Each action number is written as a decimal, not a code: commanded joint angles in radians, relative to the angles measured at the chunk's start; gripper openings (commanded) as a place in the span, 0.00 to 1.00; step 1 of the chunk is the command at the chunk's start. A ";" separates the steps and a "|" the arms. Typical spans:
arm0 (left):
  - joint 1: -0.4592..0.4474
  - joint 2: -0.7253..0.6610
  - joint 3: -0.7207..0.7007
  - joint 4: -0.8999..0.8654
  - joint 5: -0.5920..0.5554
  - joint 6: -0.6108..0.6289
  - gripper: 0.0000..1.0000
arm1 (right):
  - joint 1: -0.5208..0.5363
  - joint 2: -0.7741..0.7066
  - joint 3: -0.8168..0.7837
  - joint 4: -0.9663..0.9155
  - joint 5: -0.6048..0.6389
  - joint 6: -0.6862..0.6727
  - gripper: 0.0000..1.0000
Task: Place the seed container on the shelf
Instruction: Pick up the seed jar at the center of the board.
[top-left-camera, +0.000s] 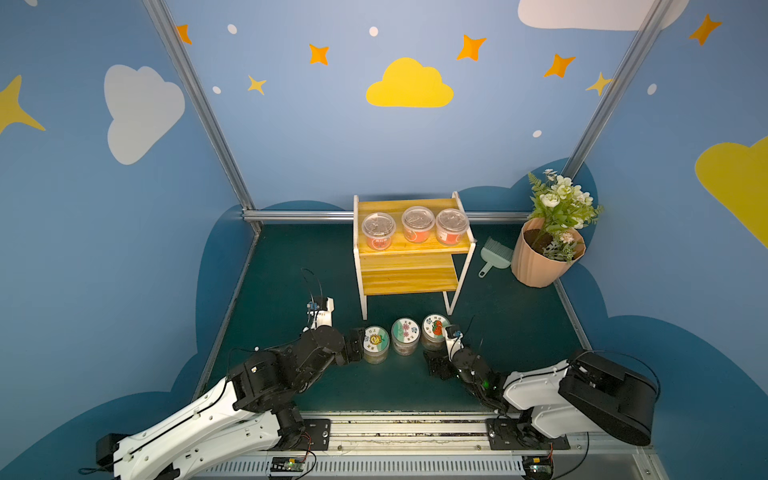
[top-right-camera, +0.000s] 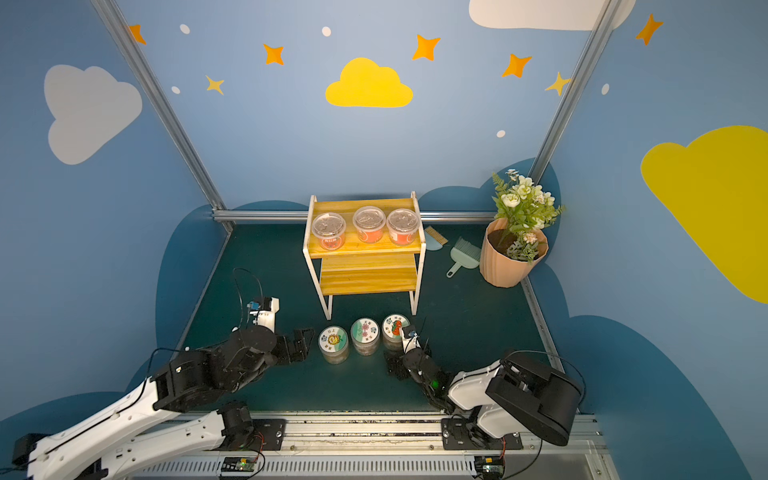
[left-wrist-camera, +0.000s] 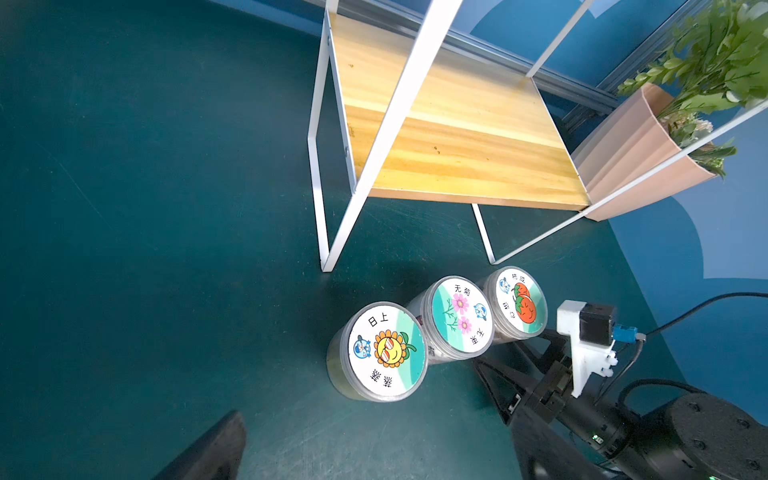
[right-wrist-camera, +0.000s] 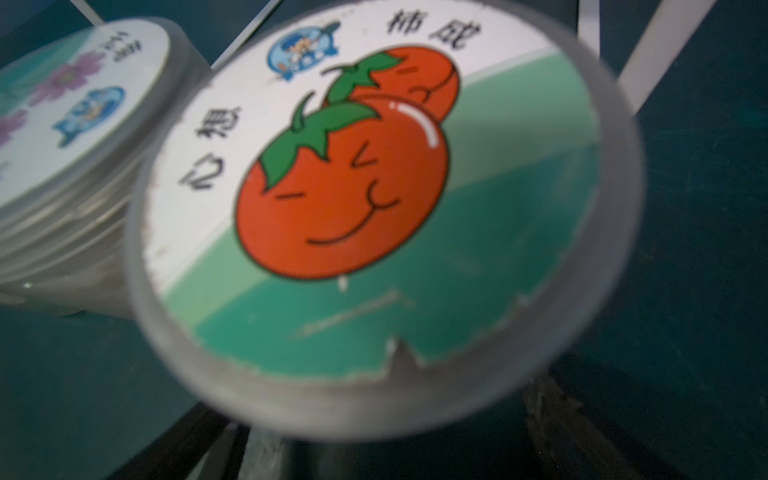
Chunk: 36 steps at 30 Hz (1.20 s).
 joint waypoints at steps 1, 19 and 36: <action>0.003 0.003 0.028 -0.011 -0.015 0.019 1.00 | 0.007 0.040 -0.003 0.103 0.065 0.034 0.98; 0.003 0.015 0.039 -0.014 -0.008 0.030 1.00 | 0.126 0.292 -0.045 0.646 0.303 -0.096 0.98; 0.003 -0.019 0.043 -0.029 -0.012 0.035 1.00 | 0.124 0.339 0.013 0.646 0.416 -0.114 0.98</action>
